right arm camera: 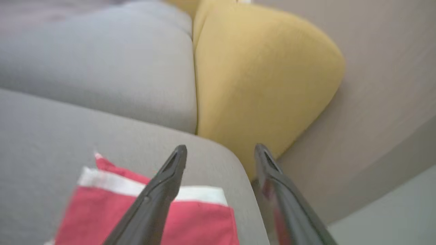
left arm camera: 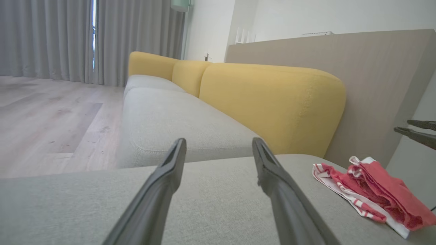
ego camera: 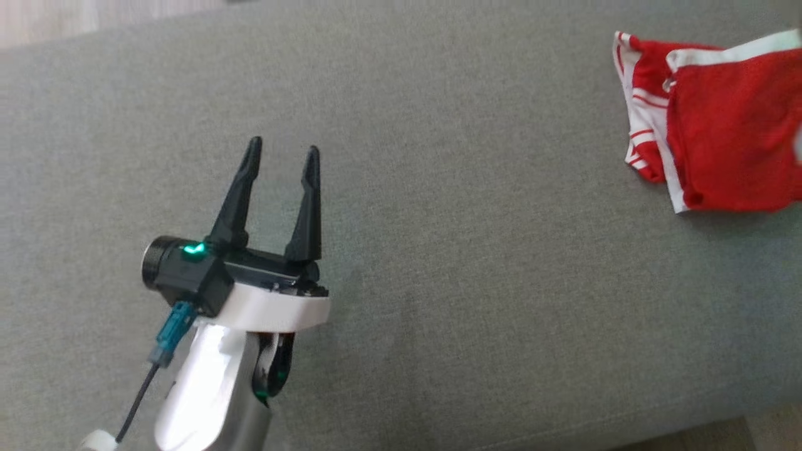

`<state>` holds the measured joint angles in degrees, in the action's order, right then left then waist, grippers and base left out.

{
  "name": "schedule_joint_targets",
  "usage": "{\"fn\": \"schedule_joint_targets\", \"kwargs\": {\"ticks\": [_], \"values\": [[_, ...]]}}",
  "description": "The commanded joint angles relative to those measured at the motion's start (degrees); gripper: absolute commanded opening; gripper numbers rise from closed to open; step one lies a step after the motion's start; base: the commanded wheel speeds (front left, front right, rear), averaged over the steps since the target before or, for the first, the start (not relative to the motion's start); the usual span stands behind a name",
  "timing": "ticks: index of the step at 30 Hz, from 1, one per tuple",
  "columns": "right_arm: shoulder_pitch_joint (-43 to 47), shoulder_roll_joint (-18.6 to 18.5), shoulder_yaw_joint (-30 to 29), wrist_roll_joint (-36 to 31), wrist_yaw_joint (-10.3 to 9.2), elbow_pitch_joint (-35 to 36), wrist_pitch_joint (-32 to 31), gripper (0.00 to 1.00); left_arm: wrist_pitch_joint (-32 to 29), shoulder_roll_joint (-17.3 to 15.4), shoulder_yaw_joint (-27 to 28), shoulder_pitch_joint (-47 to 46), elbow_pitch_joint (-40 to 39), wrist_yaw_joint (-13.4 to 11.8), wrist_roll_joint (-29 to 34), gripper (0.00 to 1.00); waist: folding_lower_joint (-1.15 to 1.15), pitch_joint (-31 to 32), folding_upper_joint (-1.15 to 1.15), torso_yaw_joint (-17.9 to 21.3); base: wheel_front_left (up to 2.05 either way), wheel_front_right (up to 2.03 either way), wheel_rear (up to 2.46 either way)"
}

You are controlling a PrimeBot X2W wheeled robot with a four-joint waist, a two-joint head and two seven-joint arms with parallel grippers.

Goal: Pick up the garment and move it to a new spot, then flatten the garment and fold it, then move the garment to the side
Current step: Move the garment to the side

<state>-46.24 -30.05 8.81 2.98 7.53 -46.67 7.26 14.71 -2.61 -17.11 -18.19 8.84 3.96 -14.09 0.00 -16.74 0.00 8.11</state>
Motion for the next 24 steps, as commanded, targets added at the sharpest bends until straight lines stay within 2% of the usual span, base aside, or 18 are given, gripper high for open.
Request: {"fn": "schedule_joint_targets", "kwargs": {"ticks": [1,7,11,12,13,18,21,24], "values": [[1.33,1.11,-0.15,1.44,-0.04,4.07,2.06,1.0,0.29,-0.27,2.36,0.22,-2.25,-0.47,-0.34,1.0,0.0,2.06,0.0,-0.26,0.0,0.0,0.0],[6.45,8.52,-2.53,6.72,-0.04,14.84,4.42,1.0,0.29,-0.27,3.64,2.87,-3.0,-1.28,-1.04,1.0,0.0,6.53,0.0,-1.13,0.0,0.0,0.0],[11.93,14.98,-4.71,9.51,-0.04,22.55,4.1,1.0,0.29,-0.27,5.21,5.23,-4.5,-2.26,-1.41,1.0,0.0,9.01,0.0,-1.62,0.0,0.0,0.0],[13.53,16.64,-5.18,9.76,-0.04,24.35,3.93,1.0,0.29,-0.27,5.47,5.86,-4.83,-2.51,-1.57,1.0,0.0,9.48,0.0,-1.8,0.0,0.0,0.0],[13.53,16.64,-5.18,9.76,-0.04,24.35,3.93,1.0,0.29,-0.27,5.47,5.86,-4.83,-2.51,-1.57,1.0,0.0,9.48,0.0,-1.8,0.0,0.0,0.0],[22.13,23.97,-6.26,8.78,-0.04,30.78,3.8,1.0,0.29,-0.27,6.4,8.4,-5.42,-2.92,-2.4,1.0,0.0,10.87,0.0,-2.62,0.0,0.0,0.0],[27.42,26.28,-7.47,8.59,-0.04,32.08,4.93,1.0,0.29,-0.27,6.62,9.59,-5.06,-2.4,-3.0,1.0,0.0,11.29,0.0,-3.13,0.0,0.0,0.0],[31.87,27.06,-8.06,8.54,-0.04,32.2,6.26,1.0,0.29,-0.27,7.03,10.48,-4.41,-2.06,-3.42,1.0,0.0,11.62,0.0,-3.61,0.0,0.0,0.0]]}}
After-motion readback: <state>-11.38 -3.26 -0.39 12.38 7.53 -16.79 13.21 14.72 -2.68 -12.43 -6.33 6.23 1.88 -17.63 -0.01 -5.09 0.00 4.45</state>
